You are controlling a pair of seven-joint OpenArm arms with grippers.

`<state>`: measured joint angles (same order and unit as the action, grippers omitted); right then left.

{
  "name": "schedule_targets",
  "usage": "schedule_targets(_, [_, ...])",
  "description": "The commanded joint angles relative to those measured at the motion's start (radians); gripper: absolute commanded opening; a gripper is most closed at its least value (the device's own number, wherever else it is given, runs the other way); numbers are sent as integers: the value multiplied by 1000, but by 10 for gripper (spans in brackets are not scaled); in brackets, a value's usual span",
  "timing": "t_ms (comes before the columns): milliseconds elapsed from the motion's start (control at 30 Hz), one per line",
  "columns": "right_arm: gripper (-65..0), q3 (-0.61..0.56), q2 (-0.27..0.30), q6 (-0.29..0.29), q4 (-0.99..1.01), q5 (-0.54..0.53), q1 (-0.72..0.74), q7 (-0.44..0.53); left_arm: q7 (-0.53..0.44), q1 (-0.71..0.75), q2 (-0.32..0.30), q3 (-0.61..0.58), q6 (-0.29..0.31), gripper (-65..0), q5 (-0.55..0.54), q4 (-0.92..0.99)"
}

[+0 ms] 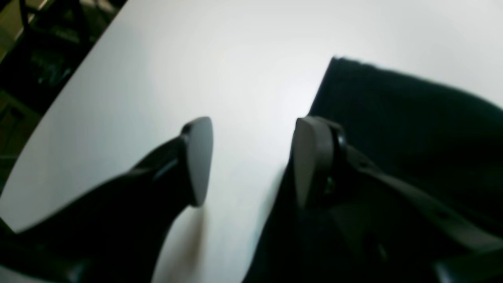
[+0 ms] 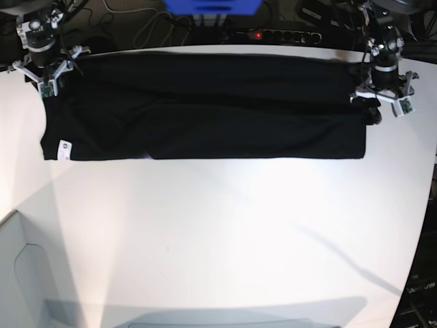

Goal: Fold the T-shirt properly
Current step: 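Release the shirt and reposition both grippers at the folded strip's ends, then grasp the strip end nearest the left gripper with the left gripper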

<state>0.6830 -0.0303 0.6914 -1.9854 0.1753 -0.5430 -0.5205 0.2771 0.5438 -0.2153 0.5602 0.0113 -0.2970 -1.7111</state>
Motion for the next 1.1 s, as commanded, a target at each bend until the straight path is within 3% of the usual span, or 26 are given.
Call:
schedule_targets(0, [-362,17,10,7,-19,-10,1,15,-23,8,-11,7,-4,-325,-1,-19])
schedule_targets(67, [-348,20,8,7,-19,-12,27,15,-23,11,-9,7,-4,-309,-3,-17])
schedule_targets(300, [-347,-27,8,7,-19,-12,68,9,-31,38,-2,7,-4,-145,-3,-57])
schedule_targets(567, [-344,-119,8,7,1,-9,107,6,-26,-11,3,-1,-4,-140,-5,-99])
schedule_targets(800, [-344,-133,10,7,100,-7,154,6,-25,-89,27,-55,-4,-139,-5,24])
schedule_targets(1067, [-344,-131,16,7,153,-7,156,12,-25,-18,18,-85,-4,-142,-3,50])
